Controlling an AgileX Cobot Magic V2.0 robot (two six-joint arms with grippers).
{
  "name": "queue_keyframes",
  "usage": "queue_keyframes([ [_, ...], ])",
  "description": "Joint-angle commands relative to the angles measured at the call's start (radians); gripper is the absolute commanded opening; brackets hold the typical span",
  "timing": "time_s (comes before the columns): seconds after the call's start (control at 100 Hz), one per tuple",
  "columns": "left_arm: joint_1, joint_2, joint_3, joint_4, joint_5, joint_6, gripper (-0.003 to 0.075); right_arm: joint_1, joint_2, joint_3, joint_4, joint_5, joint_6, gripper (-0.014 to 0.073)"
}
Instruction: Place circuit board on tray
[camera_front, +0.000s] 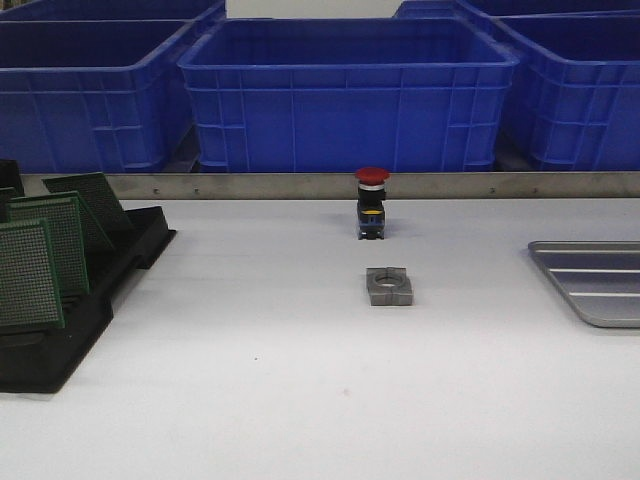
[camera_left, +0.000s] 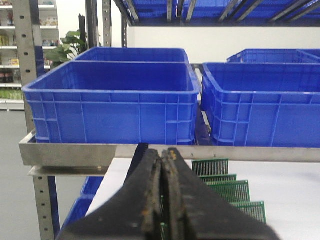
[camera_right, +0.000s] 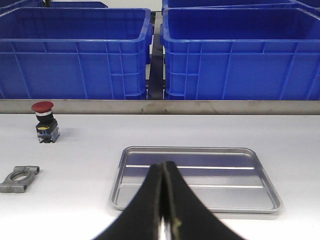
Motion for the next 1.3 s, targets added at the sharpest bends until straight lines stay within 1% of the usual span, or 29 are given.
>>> queue_keyframes([
  [0.0,0.001,-0.031,-0.056,0.0,-0.01,-0.01,-0.002,-0.001,-0.022,-0.013,0.0,-0.08,-0.002,-0.006],
  [0.12,0.001,-0.006,-0.161,0.0,0.131,-0.01,-0.002,-0.001,-0.022,-0.013,0.0,-0.08,-0.002,-0.006],
  [0.17,0.001,0.016,-0.211,0.002,0.21,-0.009,-0.002,-0.001,-0.022,-0.013,0.0,-0.08,-0.002,-0.006],
  [0.27,0.001,0.081,-0.305,0.008,0.306,-0.009,-0.002,-0.001,-0.022,-0.013,0.0,-0.08,-0.002,-0.006],
  [0.4,0.001,0.207,-0.4,0.008,0.416,-0.009,-0.002,-0.001,-0.022,-0.013,0.0,-0.08,-0.002,-0.006],
  [0.46,0.001,0.278,-0.459,0.01,0.503,-0.009,-0.002,-0.001,-0.022,-0.013,0.0,-0.08,-0.002,-0.006],
  [0.53,0.001,0.363,-0.519,0.01,0.573,-0.009,-0.002,-0.001,-0.022,-0.013,0.0,-0.08,-0.002,-0.006],
  [0.64,0.001,0.49,-0.598,0.008,0.65,-0.009,-0.0019,-0.001,-0.022,-0.013,0.0,-0.08,-0.002,-0.006],
  [0.74,0.001,0.599,-0.653,0.008,0.69,-0.009,-0.0011,-0.001,-0.022,-0.013,0.0,-0.08,-0.002,-0.006],
  [0.79,0.001,0.655,-0.674,0.007,0.707,-0.009,0.0015,-0.001,-0.022,-0.013,0.0,-0.08,-0.002,-0.006],
  [0.84,0.001,0.698,-0.693,0.007,0.718,-0.009,0.0059,-0.001,-0.022,-0.013,0.0,-0.08,-0.002,-0.006],
  [0.91,0.001,0.751,-0.714,0.007,0.719,-0.007,0.0143,-0.001,-0.022,-0.013,0.0,-0.08,-0.002,-0.006],
  [0.99,0.001,0.8,-0.739,0.001,0.717,-0.007,0.0256,-0.001,-0.022,-0.013,0.0,-0.08,-0.002,-0.006],
  [1.0,0.001,0.804,-0.741,0.001,0.717,-0.007,0.0256,-0.001,-0.022,-0.013,0.0,-0.08,-0.002,-0.006],
  [1.06,0.001,0.829,-0.76,0.001,0.717,-0.005,0.0314,-0.001,-0.022,-0.013,0.0,-0.08,-0.002,-0.006],
  [1.11,0.001,0.85,-0.775,-0.001,0.723,0.016,0.0341,-0.001,-0.022,-0.013,0.0,-0.08,-0.002,-0.006],
  [1.18,0.001,0.881,-0.797,-0.022,0.726,0.12,0.0347,-0.001,-0.022,-0.013,0.0,-0.08,-0.002,-0.006],
  [1.25,0.001,0.908,-0.815,-0.069,0.726,0.265,0.0347,-0.001,-0.022,-0.013,0.0,-0.08,-0.002,-0.006],
  [1.27,0.001,0.915,-0.818,-0.087,0.726,0.319,0.0347,-0.001,-0.022,-0.013,0.0,-0.08,-0.002,-0.006],
  [1.29,0.001,0.925,-0.824,-0.111,0.726,0.406,0.0347,-0.001,-0.022,-0.013,0.0,-0.08,-0.002,-0.006],
])
